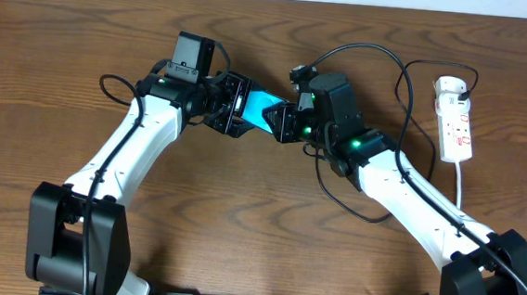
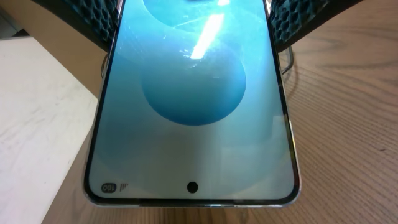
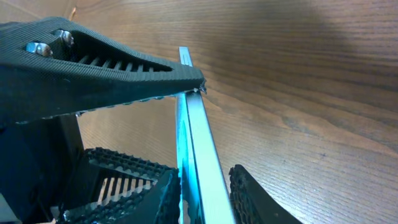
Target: Plug charger to phone and switch on socket
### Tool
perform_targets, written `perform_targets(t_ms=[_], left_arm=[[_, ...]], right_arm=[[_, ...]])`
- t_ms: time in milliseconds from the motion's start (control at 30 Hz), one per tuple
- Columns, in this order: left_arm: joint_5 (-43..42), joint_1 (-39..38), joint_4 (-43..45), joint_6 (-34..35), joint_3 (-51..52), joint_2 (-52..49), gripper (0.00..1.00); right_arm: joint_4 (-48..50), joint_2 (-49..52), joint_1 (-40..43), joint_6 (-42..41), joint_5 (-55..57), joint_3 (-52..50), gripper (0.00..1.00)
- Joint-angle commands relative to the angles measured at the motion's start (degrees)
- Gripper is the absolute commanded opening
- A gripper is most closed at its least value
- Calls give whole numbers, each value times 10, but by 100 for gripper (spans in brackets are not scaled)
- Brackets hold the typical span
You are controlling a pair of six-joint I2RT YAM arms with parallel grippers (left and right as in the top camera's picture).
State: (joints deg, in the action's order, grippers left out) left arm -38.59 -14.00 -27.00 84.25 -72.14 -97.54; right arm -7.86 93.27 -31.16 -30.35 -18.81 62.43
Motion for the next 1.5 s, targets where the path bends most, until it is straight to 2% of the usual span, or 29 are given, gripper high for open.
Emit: perform_targets(t_ms=[0,333,1233,1467], left_arm=[[1,-2,2,3,-15,2,7],[1,-2,2,3,-15,2,7],[2,-2,2,0,-15,2,7],[2,-2,2,0,-15,2,7]], right_arm=[[2,2,-4,2,-4,7,23],[2,2,-4,1,-4,7,18],[9,2,-5,-9,-11,7,16],[8,2,-5,-9,-10,7,8]])
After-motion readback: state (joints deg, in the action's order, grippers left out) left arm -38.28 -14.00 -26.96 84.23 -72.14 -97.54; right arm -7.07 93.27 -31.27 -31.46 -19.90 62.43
